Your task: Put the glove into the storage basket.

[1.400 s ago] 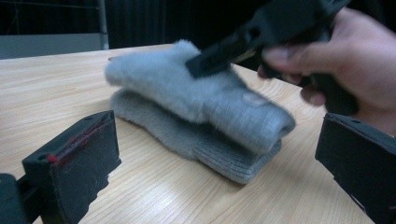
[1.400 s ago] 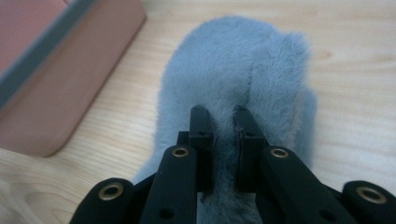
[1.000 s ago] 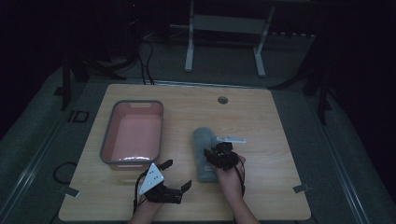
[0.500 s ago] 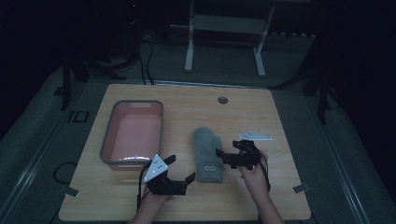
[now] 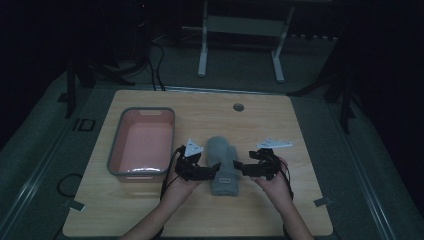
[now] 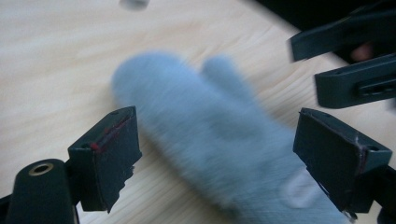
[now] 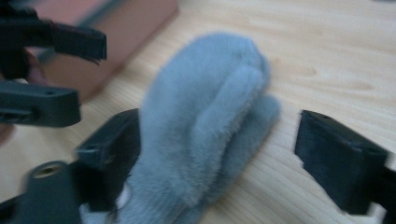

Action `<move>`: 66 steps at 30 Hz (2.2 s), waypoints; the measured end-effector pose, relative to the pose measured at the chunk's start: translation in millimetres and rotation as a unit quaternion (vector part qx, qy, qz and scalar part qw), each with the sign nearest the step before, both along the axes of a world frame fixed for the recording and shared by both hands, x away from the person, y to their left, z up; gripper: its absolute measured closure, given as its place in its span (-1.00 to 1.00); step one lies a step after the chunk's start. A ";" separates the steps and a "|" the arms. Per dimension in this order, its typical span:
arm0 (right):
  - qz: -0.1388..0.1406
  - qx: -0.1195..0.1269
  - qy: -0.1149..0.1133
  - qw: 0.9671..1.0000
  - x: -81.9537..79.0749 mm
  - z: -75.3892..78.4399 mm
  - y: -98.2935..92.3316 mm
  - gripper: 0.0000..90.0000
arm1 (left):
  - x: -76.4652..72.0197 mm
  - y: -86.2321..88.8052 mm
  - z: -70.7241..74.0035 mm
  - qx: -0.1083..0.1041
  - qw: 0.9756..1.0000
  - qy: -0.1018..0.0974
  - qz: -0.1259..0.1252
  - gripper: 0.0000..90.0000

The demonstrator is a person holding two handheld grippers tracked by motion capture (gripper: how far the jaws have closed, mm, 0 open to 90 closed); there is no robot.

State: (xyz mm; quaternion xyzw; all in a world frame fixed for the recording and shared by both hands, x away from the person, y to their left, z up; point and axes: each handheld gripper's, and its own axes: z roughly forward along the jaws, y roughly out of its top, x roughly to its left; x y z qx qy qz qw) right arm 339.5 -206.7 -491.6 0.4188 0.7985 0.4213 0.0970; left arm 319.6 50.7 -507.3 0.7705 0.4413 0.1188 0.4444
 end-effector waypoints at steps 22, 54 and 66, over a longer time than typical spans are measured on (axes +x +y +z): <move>0.054 -0.022 0.121 0.991 41.6 -56.2 15.3 0.17 | 49.0 -11.2 -46.6 0.023 0.992 0.114 -0.055 -0.21; 0.058 0.017 0.071 0.996 23.8 -13.3 6.8 0.82 | 50.9 -5.1 -9.2 -0.088 0.984 0.102 -0.119 0.80; 0.056 0.040 0.028 0.997 18.2 31.1 9.4 0.82 | 55.4 2.3 33.6 -0.091 0.985 0.069 -0.129 0.80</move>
